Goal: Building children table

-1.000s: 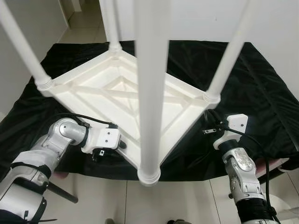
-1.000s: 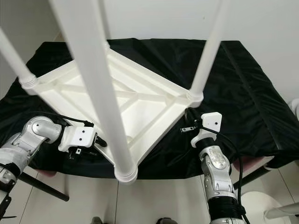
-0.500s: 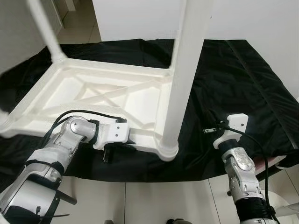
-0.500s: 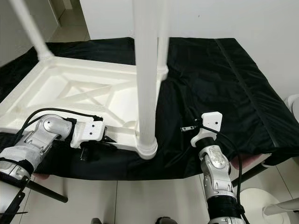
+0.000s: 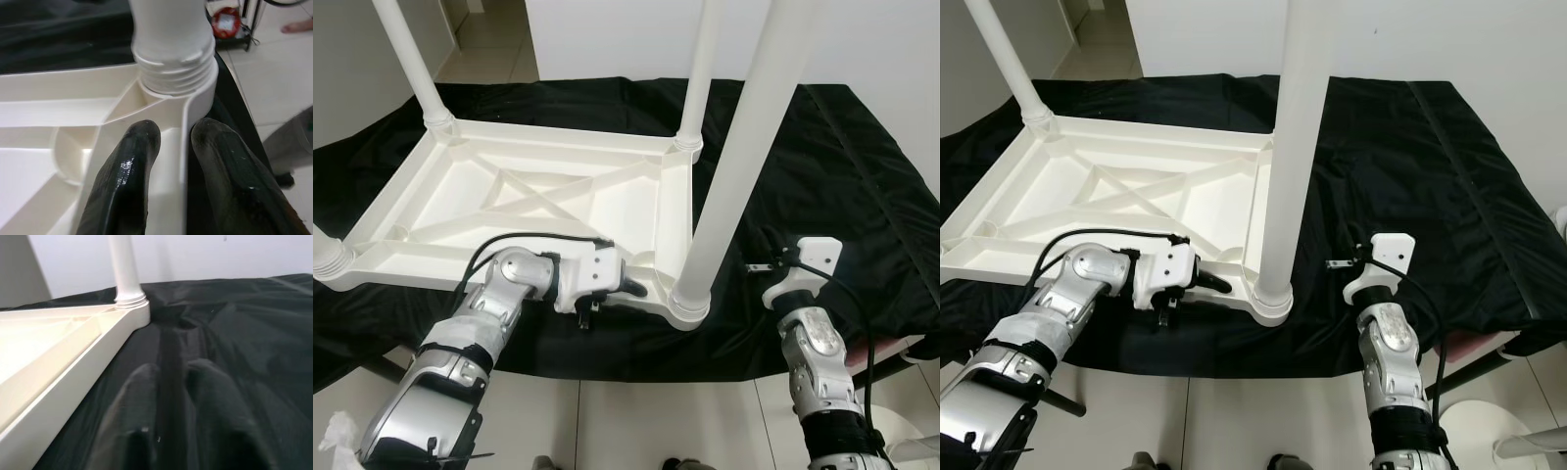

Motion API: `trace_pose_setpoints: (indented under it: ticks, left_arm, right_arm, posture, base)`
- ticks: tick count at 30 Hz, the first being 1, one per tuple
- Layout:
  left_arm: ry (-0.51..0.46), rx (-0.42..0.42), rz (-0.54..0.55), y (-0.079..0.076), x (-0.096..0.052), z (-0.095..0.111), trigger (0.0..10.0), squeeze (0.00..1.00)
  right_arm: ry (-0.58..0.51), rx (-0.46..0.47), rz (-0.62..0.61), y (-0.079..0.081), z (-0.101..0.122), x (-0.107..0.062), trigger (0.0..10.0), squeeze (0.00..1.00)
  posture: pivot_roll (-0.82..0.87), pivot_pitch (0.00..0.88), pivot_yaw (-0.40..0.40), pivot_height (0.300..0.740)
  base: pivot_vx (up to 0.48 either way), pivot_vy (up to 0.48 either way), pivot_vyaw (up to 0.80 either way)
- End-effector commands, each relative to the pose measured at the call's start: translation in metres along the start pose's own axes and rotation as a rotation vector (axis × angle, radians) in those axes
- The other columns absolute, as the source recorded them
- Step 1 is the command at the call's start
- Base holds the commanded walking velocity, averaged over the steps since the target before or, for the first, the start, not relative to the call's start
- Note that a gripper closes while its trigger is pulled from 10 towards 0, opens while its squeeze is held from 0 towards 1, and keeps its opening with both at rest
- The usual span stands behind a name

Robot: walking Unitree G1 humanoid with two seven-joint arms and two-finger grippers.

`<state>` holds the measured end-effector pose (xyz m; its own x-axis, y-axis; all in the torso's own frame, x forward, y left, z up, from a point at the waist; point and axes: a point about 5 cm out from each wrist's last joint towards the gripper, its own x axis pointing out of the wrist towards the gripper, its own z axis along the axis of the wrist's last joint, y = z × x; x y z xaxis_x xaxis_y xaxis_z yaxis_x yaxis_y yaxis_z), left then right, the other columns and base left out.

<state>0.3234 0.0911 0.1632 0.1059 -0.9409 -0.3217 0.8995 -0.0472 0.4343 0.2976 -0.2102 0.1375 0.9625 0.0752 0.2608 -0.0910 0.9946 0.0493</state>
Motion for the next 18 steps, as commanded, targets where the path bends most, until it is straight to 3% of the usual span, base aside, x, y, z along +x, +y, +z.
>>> trace_pose_setpoints:
  ticks: [1, 13, 14, 15, 18]
  left_arm:
    - [-0.007, -0.037, 0.436, 0.018, -0.005, -0.003, 10.0, 0.0]
    - [-0.056, -0.112, 0.567, 0.019, -0.027, 0.003, 10.0, 0.0]
    - [-0.091, -0.154, 0.614, 0.018, -0.036, 0.006, 10.0, 0.0]
    - [-0.111, -0.186, 0.643, 0.017, -0.041, 0.007, 10.0, 0.0]
    - [-0.116, -0.191, 0.667, 0.014, -0.045, 0.009, 10.0, 0.0]
  right_arm:
    - [0.011, 0.017, 0.007, -0.002, -0.001, -0.003, 10.0, 1.0]
    - [0.047, -0.006, 0.189, -0.007, 0.012, -0.023, 10.0, 1.0]
    - [0.085, -0.026, 0.296, -0.007, 0.017, -0.032, 10.0, 0.04]
    - [0.123, -0.04, 0.387, -0.007, 0.021, -0.04, 10.0, 0.0]
    - [0.168, -0.044, 0.474, -0.008, 0.023, -0.047, 10.0, 0.0]
  posture:
    - [0.0, 0.115, 0.036, 0.74]
    - [0.0, 0.106, 0.027, 0.74]
    - [0.0, 0.102, 0.024, 0.74]
    - [0.0, 0.098, 0.018, 0.74]
    - [0.01, 0.094, 0.014, 0.74]
  base:
    - [0.0, 0.0, 0.0]
    - [0.0, 0.0, 0.0]
    - [0.0, 0.0, 0.0]
    - [0.0, 0.0, 0.0]
    - [0.0, 0.0, 0.0]
